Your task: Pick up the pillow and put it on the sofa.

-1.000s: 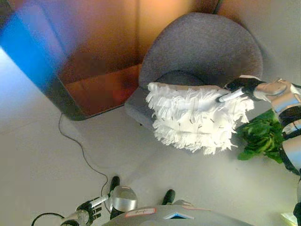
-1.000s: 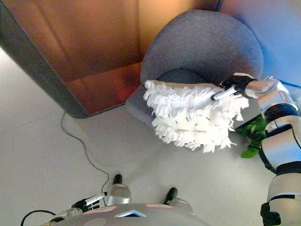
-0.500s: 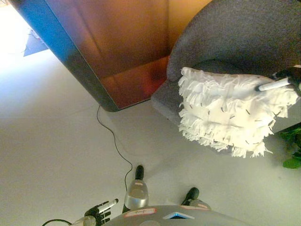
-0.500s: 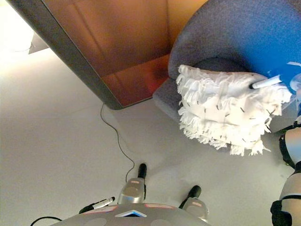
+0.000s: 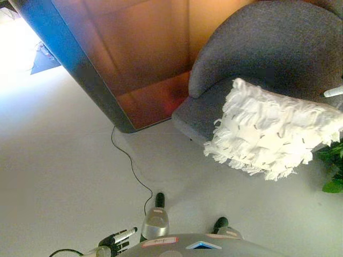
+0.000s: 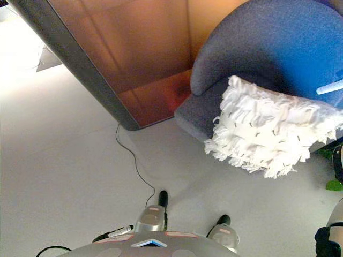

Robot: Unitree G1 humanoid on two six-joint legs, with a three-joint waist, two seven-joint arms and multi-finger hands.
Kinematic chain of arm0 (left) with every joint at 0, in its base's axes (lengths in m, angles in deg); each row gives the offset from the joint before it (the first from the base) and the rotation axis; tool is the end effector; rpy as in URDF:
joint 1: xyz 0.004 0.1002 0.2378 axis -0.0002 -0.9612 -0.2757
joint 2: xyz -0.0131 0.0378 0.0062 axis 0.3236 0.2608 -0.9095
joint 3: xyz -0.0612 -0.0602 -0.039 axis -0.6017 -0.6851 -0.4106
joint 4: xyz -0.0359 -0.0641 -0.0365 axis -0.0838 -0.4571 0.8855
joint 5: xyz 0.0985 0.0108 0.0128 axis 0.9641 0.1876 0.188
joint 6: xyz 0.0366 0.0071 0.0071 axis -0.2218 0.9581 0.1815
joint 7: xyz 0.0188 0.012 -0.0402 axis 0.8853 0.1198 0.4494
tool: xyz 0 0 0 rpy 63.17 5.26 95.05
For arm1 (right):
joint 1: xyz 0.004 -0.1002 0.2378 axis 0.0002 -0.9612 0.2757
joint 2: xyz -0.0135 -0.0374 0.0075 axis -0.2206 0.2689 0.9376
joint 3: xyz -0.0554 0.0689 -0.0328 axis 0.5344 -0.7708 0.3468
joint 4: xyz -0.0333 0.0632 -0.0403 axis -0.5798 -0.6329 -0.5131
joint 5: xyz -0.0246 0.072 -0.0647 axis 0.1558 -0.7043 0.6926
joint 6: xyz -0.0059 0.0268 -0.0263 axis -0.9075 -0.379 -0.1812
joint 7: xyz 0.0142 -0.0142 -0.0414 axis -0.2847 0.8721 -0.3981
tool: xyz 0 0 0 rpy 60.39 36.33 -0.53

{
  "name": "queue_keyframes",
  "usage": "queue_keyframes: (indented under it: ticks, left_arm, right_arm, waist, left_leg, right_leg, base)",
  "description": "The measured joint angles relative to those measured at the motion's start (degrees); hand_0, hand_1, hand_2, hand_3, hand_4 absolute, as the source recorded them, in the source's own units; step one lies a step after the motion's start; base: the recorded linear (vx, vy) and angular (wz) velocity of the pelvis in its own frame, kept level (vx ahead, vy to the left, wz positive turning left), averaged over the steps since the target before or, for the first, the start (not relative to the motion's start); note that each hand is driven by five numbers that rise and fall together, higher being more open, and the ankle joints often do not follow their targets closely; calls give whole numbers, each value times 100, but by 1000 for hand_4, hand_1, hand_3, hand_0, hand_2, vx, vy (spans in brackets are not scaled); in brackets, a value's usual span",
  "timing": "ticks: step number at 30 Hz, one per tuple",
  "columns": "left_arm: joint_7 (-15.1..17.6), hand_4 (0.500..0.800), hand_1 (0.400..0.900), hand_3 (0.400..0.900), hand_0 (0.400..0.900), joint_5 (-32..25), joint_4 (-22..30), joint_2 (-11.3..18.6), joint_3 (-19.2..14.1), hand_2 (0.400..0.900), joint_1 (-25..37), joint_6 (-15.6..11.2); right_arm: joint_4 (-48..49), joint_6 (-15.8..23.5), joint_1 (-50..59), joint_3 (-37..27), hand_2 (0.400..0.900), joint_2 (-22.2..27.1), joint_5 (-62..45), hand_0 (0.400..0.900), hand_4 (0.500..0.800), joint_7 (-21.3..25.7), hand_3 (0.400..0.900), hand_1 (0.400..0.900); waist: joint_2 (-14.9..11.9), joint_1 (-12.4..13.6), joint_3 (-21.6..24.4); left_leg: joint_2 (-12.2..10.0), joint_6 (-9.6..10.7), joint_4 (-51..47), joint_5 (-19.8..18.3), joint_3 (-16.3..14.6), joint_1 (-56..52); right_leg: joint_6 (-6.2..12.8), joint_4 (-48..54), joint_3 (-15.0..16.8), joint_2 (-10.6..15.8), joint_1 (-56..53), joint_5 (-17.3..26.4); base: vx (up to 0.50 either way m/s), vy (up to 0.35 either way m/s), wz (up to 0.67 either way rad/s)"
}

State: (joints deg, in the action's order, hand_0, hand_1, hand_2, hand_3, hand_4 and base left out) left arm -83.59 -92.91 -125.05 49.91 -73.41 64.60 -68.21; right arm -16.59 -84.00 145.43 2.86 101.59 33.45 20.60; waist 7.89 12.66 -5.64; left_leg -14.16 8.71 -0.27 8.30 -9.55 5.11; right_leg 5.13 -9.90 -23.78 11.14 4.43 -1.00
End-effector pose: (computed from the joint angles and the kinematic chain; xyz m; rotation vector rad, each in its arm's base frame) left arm 0.0167 0.2433 -0.1079 -0.2094 1.4025 0.2599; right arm 0.2716 -0.3899 0.2448 -0.8997 0.6756 -0.4738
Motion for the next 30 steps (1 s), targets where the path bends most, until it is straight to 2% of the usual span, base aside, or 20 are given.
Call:
queue_keyframes:
  ticks: [5, 9, 14, 18, 20, 22, 24, 26, 27, 30]
  left_arm:
    - [-82, 800, 900, 900, 900, 2, 5, 21, 200, 900, -75, 65]
    - [-104, 800, 900, 900, 900, 4, -11, 23, 233, 900, -70, 89]
    - [-209, 800, 900, 900, 900, 1, -73, 60, 233, 900, -61, 115]
    - [-236, 800, 900, 900, 900, -51, -103, 88, 236, 900, -69, 117]
    - [-248, 800, 900, 900, 900, -51, -113, 98, 235, 900, -61, 121]
    - [-258, 800, 900, 900, 900, -51, -112, 95, 290, 900, -34, 117]
    - [-259, 800, 900, 900, 900, -47, -126, 100, 375, 900, -41, 108]
    - [-265, 800, 900, 900, 900, -45, -151, 101, 473, 900, -41, 102]
    - [-291, 800, 900, 900, 900, -35, -191, 86, 514, 900, -37, 102]
    - [-287, 800, 900, 900, 900, 34, -229, 70, 716, 900, 47, 113]
  right_arm:
    - [2, -93, -110, -106, 900, 142, -1, 900, 800, 112, 900, 900]
    - [2, -111, -363, -136, 900, 392, -3, 900, 800, 111, 900, 900]
    - [6, -67, -909, -662, 900, 508, -21, 900, 800, 107, 900, 900]
    - [21, -39, -1750, -1289, 900, 506, -295, 900, 800, 123, 900, 900]
    - [153, 85, -2577, -1927, 900, 390, -653, 900, 800, 264, 900, 900]
    - [327, 181, -3336, -2405, 900, 94, -997, 900, 800, 557, 900, 900]
    - [639, 525, -4302, -3044, 900, -505, -1289, 900, 800, 964, 900, 900]
    - [782, 915, -5076, -3236, 900, -1351, -1594, 900, 800, 1355, 900, 900]
    - [748, 896, -5253, -3220, 900, -1732, -1675, 900, 800, 1352, 900, 900]
    - [594, 1326, -6046, -3246, 900, -2808, -1678, 900, 800, 1562, 900, 900]
  waist:
    - [-131, -147, 153]
    - [-221, -179, 271]
    - [-351, -337, 411]
    - [-357, -472, 494]
    - [-368, -480, 553]
    - [-339, -573, 592]
    - [-314, -635, 638]
    - [-323, -637, 653]
    - [-297, -653, 670]
    - [-254, -773, 686]
  left_leg:
    - [-29, -38, 75, -21, -311, -55]
    - [-24, 21, 120, 41, -350, -137]
    - [18, 80, 112, 212, -335, -199]
    - [6, 101, 64, 227, -347, -233]
    - [-7, 100, 6, 226, -443, -243]
    - [-28, 55, -59, 197, -501, -249]
    - [-87, -59, -102, 42, -711, -273]
    - [-125, -18, -48, -99, -817, -326]
    - [-142, 37, -51, -146, -860, -372]
    - [-164, 33, -17, -158, -888, -507]
  right_leg:
    - [0, -570, 127, 154, 239, -322]
    - [-13, -653, 261, 158, 330, -410]
    - [-15, -563, 323, 175, 298, -409]
    - [-20, -481, 306, 144, 236, -404]
    - [-20, -453, 317, 120, 252, -402]
    - [-17, -439, 332, 57, 261, -400]
    - [-20, -447, 317, 14, 255, -398]
    - [-20, -466, 377, -38, 247, -398]
    - [-20, -466, 434, -47, 254, -398]
    - [-20, -446, 490, -71, 149, -432]
  base:
    - [-2, -19, -16]
    - [8, -14, -18]
    - [-36, -6, -14]
    - [-78, 6, 0]
    - [-102, 9, 1]
    - [-105, 16, -4]
    - [-101, 4, -6]
    - [-62, 1, -12]
    - [-34, -6, -17]
    - [-6, -6, -14]
